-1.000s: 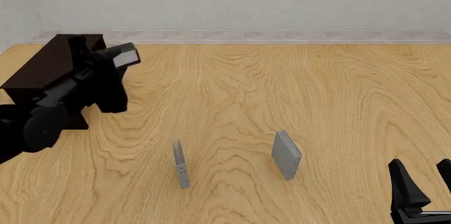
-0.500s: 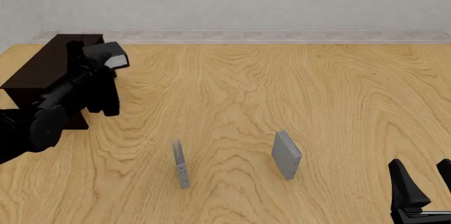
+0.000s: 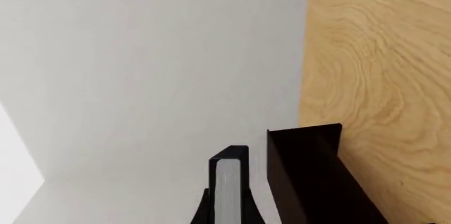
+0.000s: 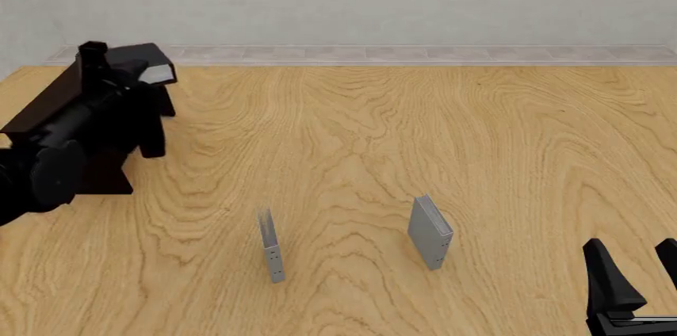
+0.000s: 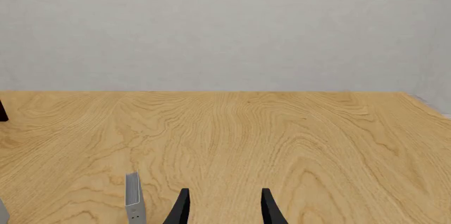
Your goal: Pick up the book in the middle and place it on the cabinet shelf.
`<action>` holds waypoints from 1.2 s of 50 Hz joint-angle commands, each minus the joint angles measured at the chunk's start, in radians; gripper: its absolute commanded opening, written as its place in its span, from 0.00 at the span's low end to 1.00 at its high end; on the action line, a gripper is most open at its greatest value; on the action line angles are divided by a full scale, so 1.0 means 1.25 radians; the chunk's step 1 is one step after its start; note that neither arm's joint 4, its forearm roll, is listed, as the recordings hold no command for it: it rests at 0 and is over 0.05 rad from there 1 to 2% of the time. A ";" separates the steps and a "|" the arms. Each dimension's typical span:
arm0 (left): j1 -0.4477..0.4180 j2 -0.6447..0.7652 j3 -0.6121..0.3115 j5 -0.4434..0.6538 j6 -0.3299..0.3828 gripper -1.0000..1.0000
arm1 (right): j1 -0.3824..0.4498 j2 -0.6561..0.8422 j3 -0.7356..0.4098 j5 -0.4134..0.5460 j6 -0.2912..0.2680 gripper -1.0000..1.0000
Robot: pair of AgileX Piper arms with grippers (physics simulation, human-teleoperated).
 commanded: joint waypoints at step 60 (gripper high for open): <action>0.186 0.177 -0.160 -0.050 -0.093 0.00 | 0.000 0.000 0.000 0.000 -0.001 1.00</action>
